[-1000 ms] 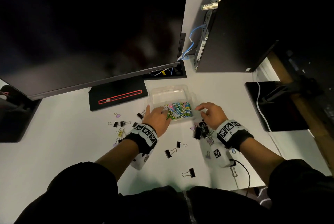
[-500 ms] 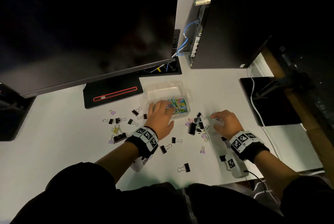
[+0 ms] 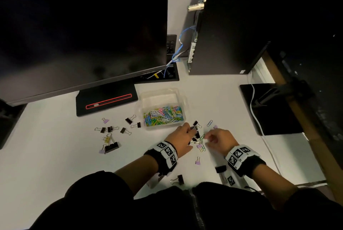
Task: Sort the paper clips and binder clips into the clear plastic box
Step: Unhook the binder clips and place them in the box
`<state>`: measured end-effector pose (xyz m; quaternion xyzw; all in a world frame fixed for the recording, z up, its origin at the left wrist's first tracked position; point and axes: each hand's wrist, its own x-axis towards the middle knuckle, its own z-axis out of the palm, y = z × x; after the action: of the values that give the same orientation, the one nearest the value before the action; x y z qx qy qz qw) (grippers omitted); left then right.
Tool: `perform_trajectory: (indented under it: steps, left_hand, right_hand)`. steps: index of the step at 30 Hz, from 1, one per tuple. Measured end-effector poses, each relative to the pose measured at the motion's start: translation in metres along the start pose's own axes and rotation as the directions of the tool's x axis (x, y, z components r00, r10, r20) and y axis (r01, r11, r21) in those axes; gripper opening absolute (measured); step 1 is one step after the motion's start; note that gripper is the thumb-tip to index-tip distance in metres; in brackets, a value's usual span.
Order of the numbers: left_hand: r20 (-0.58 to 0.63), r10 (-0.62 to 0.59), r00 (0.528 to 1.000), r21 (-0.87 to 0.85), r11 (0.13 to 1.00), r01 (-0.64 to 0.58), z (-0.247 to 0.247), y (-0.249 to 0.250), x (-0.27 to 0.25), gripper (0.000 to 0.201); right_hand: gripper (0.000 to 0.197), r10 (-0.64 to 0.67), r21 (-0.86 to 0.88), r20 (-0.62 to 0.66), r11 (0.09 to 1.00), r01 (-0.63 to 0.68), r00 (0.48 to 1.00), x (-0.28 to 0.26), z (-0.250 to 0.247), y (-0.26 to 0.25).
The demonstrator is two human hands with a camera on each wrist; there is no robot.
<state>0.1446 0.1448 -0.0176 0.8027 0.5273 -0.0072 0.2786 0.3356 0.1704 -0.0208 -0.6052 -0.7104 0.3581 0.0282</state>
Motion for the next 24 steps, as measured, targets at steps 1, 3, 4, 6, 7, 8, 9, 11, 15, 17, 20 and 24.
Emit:
perform_trajectory:
  steps: [1,3,4,6,7,8,9,11,15,17,20,24]
  left_hand:
    - [0.003,-0.005,1.0,0.002,1.0,0.005,0.003,0.001,0.002,0.054]
    - [0.008,-0.014,1.0,-0.001,1.0,0.014,0.007,0.002,0.005,0.052]
    - [0.01,-0.019,1.0,-0.012,1.0,0.019,0.008,0.002,0.005,0.051]
    - [0.002,-0.03,1.0,-0.041,0.999,0.03,0.008,0.002,0.005,0.052]
    - [-0.009,-0.04,0.999,-0.064,0.997,0.039,0.007,0.0,0.004,0.054]
    - [-0.023,-0.053,0.998,-0.096,0.994,0.051,0.005,-0.002,0.002,0.055]
    - [-0.039,-0.067,0.997,-0.131,0.99,0.062,0.004,-0.005,-0.001,0.056]
    - [-0.071,-0.096,0.993,-0.193,0.978,0.081,0.001,-0.013,-0.008,0.056]
    - [-0.089,-0.157,0.984,-0.217,0.967,0.135,-0.006,-0.036,-0.027,0.053]
    - [-0.07,-0.188,0.98,-0.165,0.971,0.174,-0.007,-0.047,-0.037,0.053]
    - [-0.071,-0.207,0.976,-0.078,0.976,0.202,-0.003,-0.062,-0.048,0.051]
    - [-0.116,-0.196,0.974,0.005,0.98,0.198,0.002,-0.063,-0.054,0.049]
  right_hand:
    - [0.014,-0.018,0.003,0.009,1.0,0.018,1.0,0.0,0.001,0.001]
    - [0.009,-0.055,0.002,0.014,0.998,0.055,0.998,0.0,0.001,0.003]
    - [0.009,-0.067,0.004,0.017,0.998,0.067,0.998,-0.001,0.001,0.004]
    - [0.009,-0.07,0.03,0.012,0.997,0.07,0.997,-0.002,-0.003,0.005]
    - [0.009,-0.067,0.049,0.002,0.997,0.067,0.998,-0.001,-0.006,0.005]
    - [0.011,-0.063,0.075,-0.006,0.995,0.063,0.998,0.001,-0.009,0.007]
    - [0.014,-0.054,0.11,-0.009,0.992,0.055,0.998,0.002,-0.012,0.008]
    - [0.026,-0.024,0.18,-0.02,0.983,0.027,1.0,0.005,-0.016,0.011]
    - [0.031,-0.088,0.08,-0.023,0.993,0.09,0.996,0.012,-0.017,0.012]
    - [0.03,-0.113,0.049,-0.01,0.992,0.113,0.994,0.016,-0.014,0.009]
    - [0.025,-0.092,0.068,0.027,0.994,0.09,0.995,0.02,-0.01,0.006]
    - [0.055,-0.169,-0.068,0.141,0.981,0.18,0.975,0.018,-0.006,0.008]
